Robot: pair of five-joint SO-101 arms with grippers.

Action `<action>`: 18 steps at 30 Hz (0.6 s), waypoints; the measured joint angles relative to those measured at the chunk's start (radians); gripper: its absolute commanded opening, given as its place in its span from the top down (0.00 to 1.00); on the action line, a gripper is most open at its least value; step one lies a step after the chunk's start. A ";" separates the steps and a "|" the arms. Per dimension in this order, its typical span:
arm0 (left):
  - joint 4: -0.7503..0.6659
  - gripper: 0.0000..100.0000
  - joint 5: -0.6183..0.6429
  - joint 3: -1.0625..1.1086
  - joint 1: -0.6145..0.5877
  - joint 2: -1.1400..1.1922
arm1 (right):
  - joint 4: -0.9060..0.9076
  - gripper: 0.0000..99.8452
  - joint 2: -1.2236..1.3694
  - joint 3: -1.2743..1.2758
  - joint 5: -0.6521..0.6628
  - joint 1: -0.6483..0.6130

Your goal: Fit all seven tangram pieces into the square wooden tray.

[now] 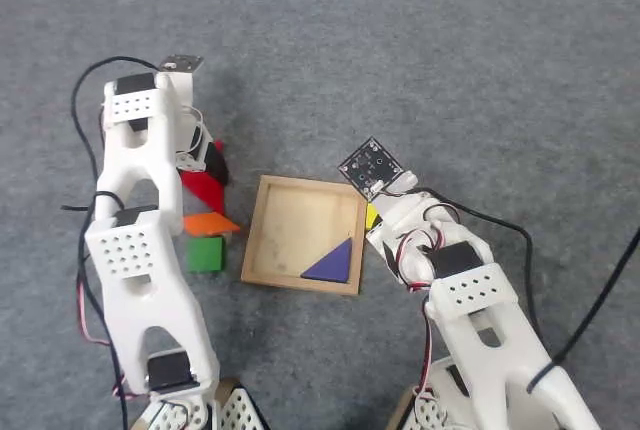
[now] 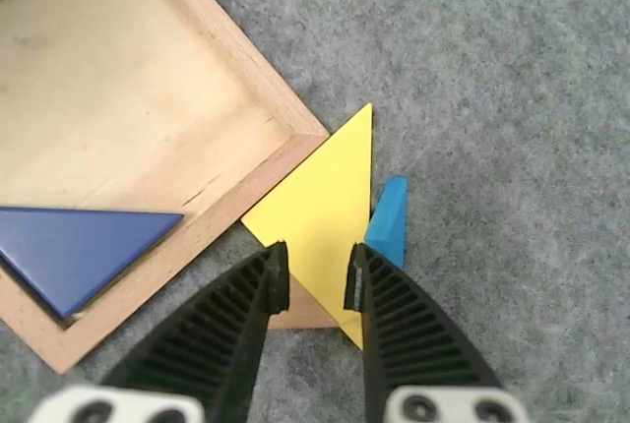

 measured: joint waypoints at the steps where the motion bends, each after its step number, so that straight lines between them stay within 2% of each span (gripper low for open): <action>1: 0.000 0.75 0.000 0.000 0.000 0.000 | 0.000 0.90 0.000 0.000 0.000 0.000; 6: 0.026 0.75 0.000 0.000 0.000 0.000 | 0.000 0.90 0.000 0.000 0.000 0.000; 11: 0.071 0.68 0.000 0.000 0.000 0.006 | 0.000 0.90 0.000 0.000 0.000 0.000; 18: 0.114 0.68 0.000 0.002 -0.002 0.008 | 0.000 0.90 0.000 0.000 0.000 0.000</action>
